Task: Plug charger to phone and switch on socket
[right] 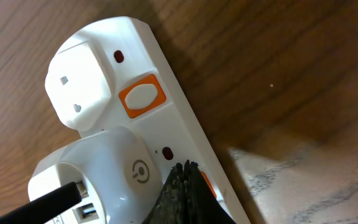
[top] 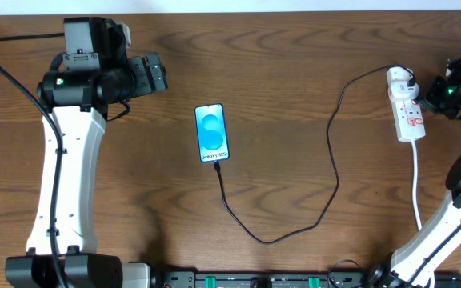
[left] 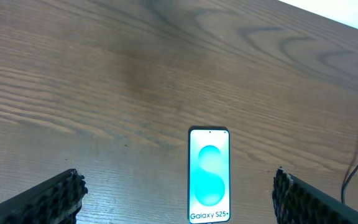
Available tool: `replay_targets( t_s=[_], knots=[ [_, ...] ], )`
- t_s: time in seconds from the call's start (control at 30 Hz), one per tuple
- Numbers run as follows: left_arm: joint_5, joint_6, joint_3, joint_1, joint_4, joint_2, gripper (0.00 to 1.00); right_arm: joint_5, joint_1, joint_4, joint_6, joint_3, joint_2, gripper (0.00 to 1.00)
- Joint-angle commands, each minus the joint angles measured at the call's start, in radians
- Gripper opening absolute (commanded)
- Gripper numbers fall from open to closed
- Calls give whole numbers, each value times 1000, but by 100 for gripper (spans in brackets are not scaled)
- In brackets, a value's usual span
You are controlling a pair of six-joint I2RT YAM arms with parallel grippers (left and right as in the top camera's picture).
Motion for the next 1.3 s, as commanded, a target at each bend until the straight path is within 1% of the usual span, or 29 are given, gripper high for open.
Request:
replay_targets(
  t_s=[0.0,0.43,0.87,1.27],
  knots=[
    [-14,-1,3,4,-3,-10,98,-20,29,-15,-16,-7,11,1],
    [-14,-1,3,4,-3,-10,98,-20,71,-50,16,-20,15,1],
    [-14,-1,3,4,-3,-10,98,40,137,-89,142,-26,16,1],
    [-14,-1,3,4,-3,-10,98,37,143,-148,258,-27,16,1]
  ],
)
